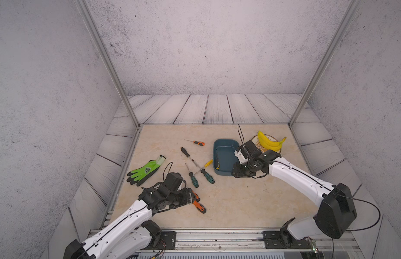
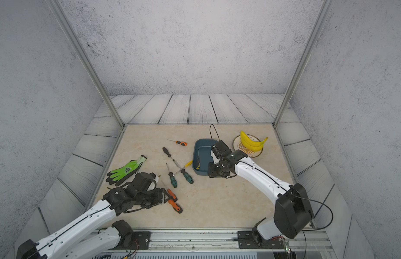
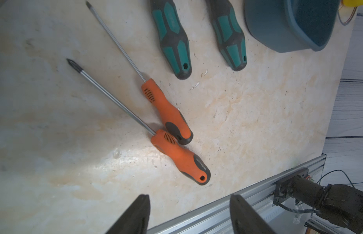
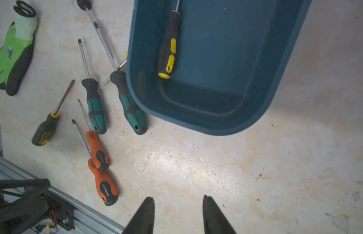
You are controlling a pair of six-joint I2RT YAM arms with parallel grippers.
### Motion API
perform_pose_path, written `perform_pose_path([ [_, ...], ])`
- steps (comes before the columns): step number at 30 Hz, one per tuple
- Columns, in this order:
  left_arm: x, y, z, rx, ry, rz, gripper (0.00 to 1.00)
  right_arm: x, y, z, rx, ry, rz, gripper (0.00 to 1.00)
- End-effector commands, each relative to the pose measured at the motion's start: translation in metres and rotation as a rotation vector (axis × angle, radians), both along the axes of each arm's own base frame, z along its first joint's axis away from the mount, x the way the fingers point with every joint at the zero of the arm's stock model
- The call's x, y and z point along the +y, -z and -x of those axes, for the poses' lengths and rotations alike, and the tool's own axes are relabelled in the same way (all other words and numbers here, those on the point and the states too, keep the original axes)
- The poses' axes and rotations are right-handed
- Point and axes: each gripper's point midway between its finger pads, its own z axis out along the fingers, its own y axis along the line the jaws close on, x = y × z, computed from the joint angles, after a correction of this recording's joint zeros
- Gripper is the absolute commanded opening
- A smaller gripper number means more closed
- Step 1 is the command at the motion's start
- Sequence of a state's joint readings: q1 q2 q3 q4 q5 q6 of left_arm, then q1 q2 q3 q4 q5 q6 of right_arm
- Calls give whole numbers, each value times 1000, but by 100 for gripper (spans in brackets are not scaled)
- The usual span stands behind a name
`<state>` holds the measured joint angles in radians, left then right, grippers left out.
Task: Put the screwdriver on the desktop into the storage box
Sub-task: Pick up the screwdriver from the center of the board.
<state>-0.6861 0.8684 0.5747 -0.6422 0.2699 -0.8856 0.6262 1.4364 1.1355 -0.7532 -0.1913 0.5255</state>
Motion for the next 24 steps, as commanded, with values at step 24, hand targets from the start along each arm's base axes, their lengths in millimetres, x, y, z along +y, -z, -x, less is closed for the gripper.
perform_pose_path([
  [24,-21,32,1,72,1,-136,66,25,37,27,17,-79,29,44],
])
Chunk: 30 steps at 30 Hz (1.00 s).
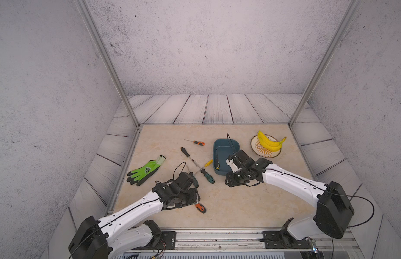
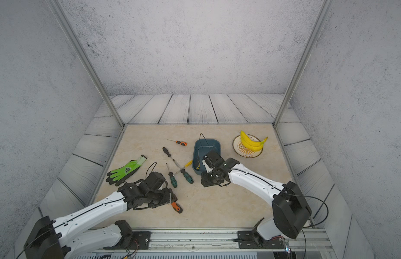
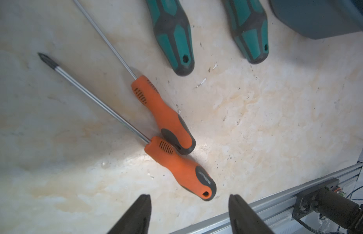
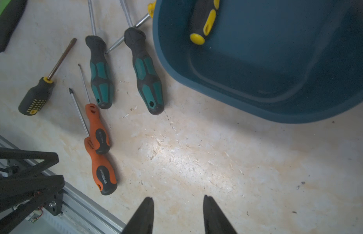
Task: Put the screwdriver on the desktop into the storage box
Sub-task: Pick up the screwdriver from the center of the board.
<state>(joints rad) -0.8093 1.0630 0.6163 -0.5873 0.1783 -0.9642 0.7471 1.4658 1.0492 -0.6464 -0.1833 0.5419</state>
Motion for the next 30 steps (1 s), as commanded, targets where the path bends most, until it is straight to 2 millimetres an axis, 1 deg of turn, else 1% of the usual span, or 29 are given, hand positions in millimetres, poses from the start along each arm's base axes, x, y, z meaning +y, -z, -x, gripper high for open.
perform_pose_path([
  [1,-3,12,3,27,-4,-46,65,-6,11,2,12,29,28,44],
  [4,1,21,4,52,-9,-109,63,-10,18,6,21,40,33,44],
  [8,8,24,0,26,-52,-129,59,-16,21,10,21,55,37,44],
  [11,9,27,-2,14,-72,-121,56,-21,24,12,19,65,47,44],
  [17,11,38,-4,37,-86,-163,49,-22,24,13,20,77,49,44],
  [20,10,42,-7,37,-86,-174,48,-22,24,12,20,83,46,44],
  [25,14,47,-10,36,-90,-202,48,-24,26,13,24,93,46,44],
  [30,19,57,-11,55,-98,-227,47,-25,27,13,23,100,51,44],
])
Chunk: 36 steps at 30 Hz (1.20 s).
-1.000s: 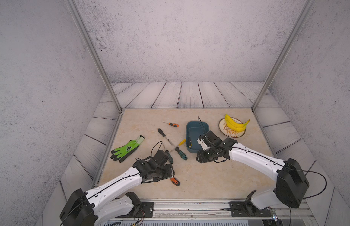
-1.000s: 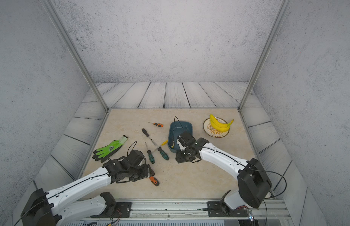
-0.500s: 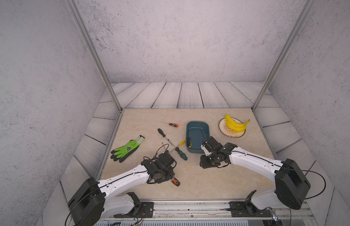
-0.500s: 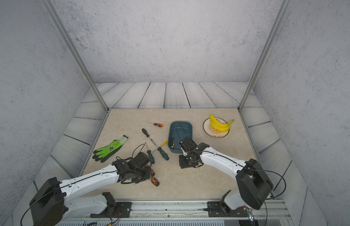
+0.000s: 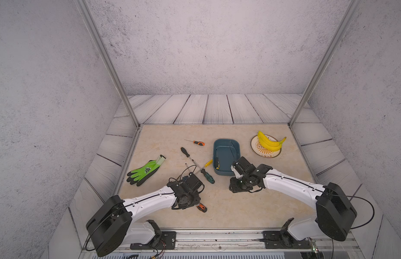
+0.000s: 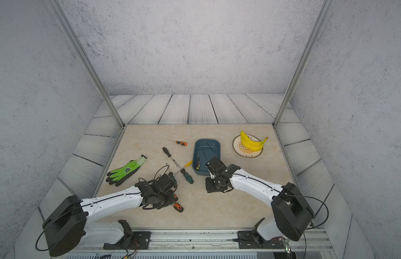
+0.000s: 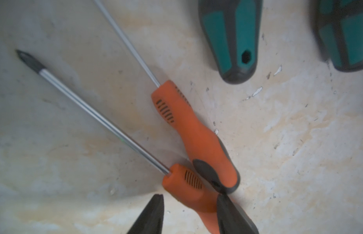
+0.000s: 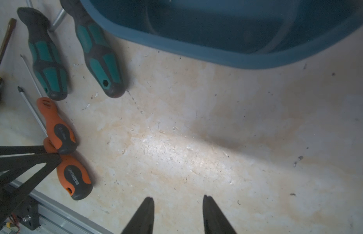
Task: Put the screwdriver on the desktop into the storage box
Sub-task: Pick up the screwdriver from the center of the board.
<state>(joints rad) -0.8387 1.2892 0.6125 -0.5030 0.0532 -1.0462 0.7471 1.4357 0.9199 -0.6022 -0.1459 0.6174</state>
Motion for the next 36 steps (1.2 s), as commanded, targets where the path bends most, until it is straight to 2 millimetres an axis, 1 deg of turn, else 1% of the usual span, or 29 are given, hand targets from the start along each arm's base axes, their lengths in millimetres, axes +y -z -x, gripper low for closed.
perform_pose_path([
  [1,13,12,1,20,-5,-61,48,-3,-4,-2,-21,19,2,44],
  [3,14,15,1,23,-4,-68,51,-2,-3,-2,-19,19,0,44],
  [5,15,18,1,28,-4,-73,51,-2,-2,-2,-17,22,0,44],
  [11,19,26,3,49,-12,-90,38,-3,-1,-3,-18,30,6,44],
  [14,20,26,3,51,-14,-89,32,-4,-1,-3,-20,34,10,44],
  [20,21,22,6,55,-26,-82,24,-4,0,-3,-20,41,12,43],
  [23,23,14,5,40,-34,-74,18,-5,0,-2,-19,40,13,43],
  [26,25,2,3,15,-39,-66,9,-6,-2,-2,-21,38,12,43],
  [29,28,-12,0,-15,-52,-59,3,-6,-4,-2,-27,36,8,43],
  [31,31,-23,-2,-37,-56,-51,0,-6,-6,-2,-34,35,5,43],
  [36,38,-50,-11,-133,-81,-29,0,-6,-14,-2,-56,28,-2,43],
])
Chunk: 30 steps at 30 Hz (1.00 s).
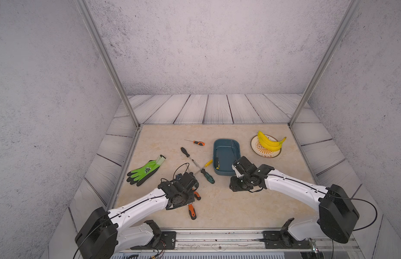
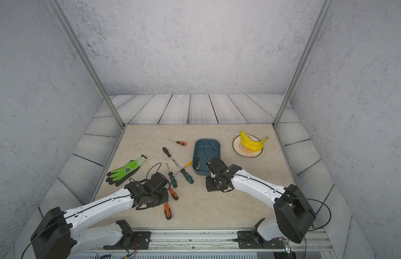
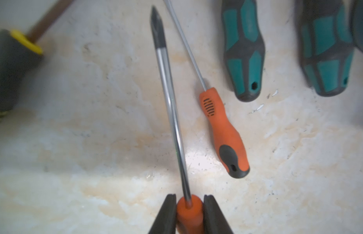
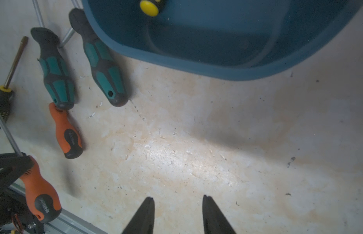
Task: Put the screwdriver on the desktop into the storage box
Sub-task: Pick up the screwdriver from the center of the board.
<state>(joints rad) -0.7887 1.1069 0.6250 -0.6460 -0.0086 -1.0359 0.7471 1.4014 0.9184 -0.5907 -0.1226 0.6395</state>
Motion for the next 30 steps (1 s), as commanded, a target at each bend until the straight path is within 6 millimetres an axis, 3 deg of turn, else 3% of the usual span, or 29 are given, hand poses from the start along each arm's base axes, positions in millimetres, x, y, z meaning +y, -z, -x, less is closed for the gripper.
perform_pose_path([
  [1,12,-21,-7,-66,-24,-20,0,-6,-6,2,-22,0,14,43],
  [7,9,-54,-19,-144,-18,19,0,5,-31,2,-78,-50,-80,44],
  [17,-30,-113,-48,-281,60,157,0,53,-92,21,-132,-208,-452,50],
  [24,-59,-142,-61,-351,115,280,0,77,-115,34,-117,-298,-612,53],
  [30,-78,-160,-62,-380,151,391,0,93,-123,41,-107,-348,-658,56],
])
